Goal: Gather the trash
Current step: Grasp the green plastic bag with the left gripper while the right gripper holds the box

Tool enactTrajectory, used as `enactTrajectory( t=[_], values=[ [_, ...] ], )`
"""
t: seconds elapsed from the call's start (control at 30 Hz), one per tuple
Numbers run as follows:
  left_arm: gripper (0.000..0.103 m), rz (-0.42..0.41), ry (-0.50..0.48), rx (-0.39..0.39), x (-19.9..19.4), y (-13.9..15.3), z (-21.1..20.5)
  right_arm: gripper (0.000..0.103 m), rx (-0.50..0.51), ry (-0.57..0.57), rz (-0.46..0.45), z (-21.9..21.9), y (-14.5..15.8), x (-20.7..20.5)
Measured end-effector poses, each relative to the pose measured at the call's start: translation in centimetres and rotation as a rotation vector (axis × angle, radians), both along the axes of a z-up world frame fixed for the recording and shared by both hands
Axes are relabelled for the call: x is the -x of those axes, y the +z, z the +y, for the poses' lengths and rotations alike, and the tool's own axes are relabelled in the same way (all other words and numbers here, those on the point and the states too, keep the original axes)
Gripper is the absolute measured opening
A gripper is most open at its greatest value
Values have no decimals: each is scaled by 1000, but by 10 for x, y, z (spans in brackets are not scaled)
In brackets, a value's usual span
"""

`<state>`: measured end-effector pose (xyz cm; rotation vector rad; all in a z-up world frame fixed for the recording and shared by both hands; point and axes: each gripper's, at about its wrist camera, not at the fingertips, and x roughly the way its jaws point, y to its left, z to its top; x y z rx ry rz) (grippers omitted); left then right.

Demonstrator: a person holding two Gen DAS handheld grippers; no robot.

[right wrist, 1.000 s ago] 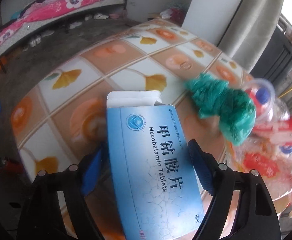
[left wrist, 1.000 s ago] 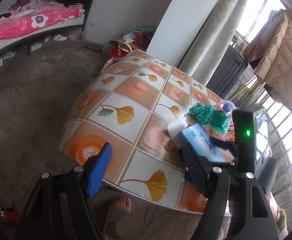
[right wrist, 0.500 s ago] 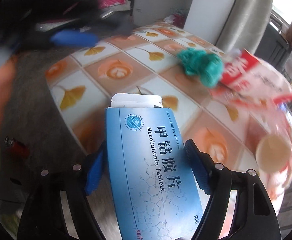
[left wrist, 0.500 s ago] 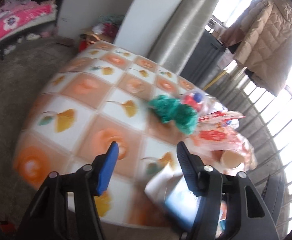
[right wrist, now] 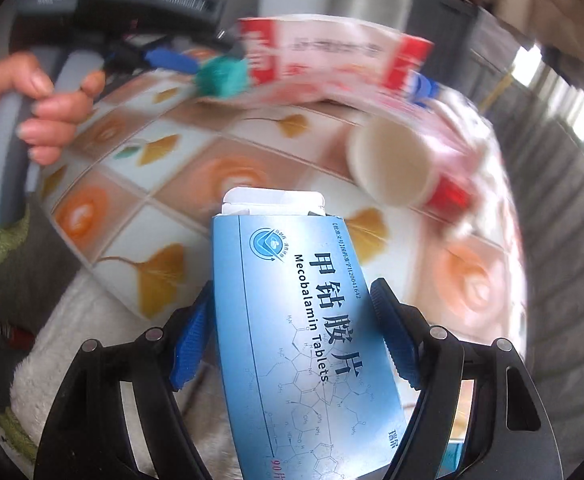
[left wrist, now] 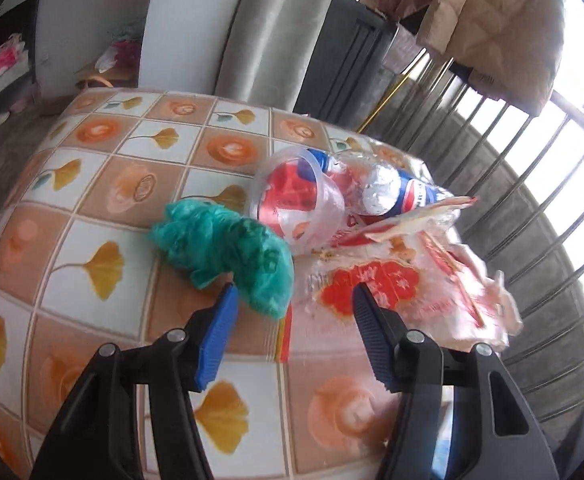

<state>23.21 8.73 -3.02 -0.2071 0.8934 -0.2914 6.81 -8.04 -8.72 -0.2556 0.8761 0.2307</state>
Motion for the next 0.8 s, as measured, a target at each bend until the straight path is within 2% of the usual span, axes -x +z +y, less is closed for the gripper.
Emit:
enactTrajectory(
  t=[0.03, 0.07, 0.1, 0.17, 0.27, 0.47, 0.63, 0.73, 0.8],
  values=[
    [52, 3, 14, -24, -6, -3, -3, 72, -15, -18, 2, -6, 1, -2],
    [41, 5, 28, -43, -10, -6, -4, 72, -30, -35, 3, -11, 2, -2],
    [36, 12, 45, -56, -14, -10, -3, 72, -47, -51, 5, -16, 2, -4],
    [19, 19, 59, -41, -17, -13, 2, 72, -77, -71, 9, -23, 3, -7],
    [16, -2, 72, -29, -13, -11, 14, 72, -110, -86, 10, -32, 4, -10],
    [14, -30, 49, -64, 25, 4, 43, 72, -114, -79, 3, -35, 5, -6],
    [15, 47, -161, -99, 86, 4, 39, 72, -169, -110, 16, -47, 7, -8],
    [21, 92, -238, -145, 118, -9, 29, 72, -190, -137, 23, -51, 8, -11],
    [33, 109, -234, -164, 131, -15, 26, 74, -203, -160, 26, -52, 8, -14]
  ],
)
